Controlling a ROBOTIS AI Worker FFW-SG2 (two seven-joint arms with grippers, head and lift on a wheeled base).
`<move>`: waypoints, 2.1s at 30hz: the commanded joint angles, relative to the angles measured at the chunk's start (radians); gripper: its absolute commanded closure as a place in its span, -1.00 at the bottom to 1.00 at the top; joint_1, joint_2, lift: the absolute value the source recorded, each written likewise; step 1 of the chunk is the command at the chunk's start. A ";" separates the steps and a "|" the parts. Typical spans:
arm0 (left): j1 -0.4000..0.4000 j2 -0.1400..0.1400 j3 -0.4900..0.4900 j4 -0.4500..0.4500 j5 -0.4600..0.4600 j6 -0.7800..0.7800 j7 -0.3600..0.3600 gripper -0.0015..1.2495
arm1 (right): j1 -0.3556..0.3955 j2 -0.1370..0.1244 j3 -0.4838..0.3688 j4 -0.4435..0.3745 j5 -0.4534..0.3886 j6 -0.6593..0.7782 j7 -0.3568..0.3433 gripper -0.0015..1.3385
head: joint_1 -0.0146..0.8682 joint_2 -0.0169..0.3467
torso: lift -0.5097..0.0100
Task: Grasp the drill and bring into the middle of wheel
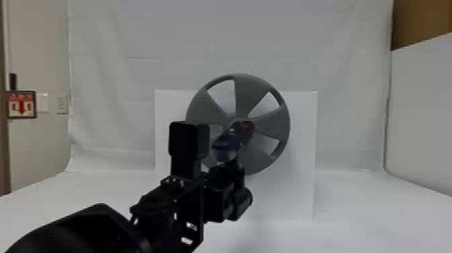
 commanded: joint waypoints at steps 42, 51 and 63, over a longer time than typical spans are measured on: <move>-0.033 -0.009 -0.002 0.095 -0.049 -0.027 0.001 0.91 | 0.003 0.000 0.021 0.000 0.008 0.005 -0.001 -0.80 | -0.85 -0.74 | -0.59; -0.033 -0.009 -0.002 0.097 -0.054 -0.027 0.001 0.91 | 0.001 0.000 0.024 0.000 0.011 0.006 -0.001 -0.80 | -0.85 -0.74 | -0.59; -0.035 -0.009 0.000 0.098 -0.057 -0.027 0.001 0.91 | 0.000 0.000 0.025 0.000 0.011 0.006 -0.001 -0.80 | -0.85 -0.74 | -0.59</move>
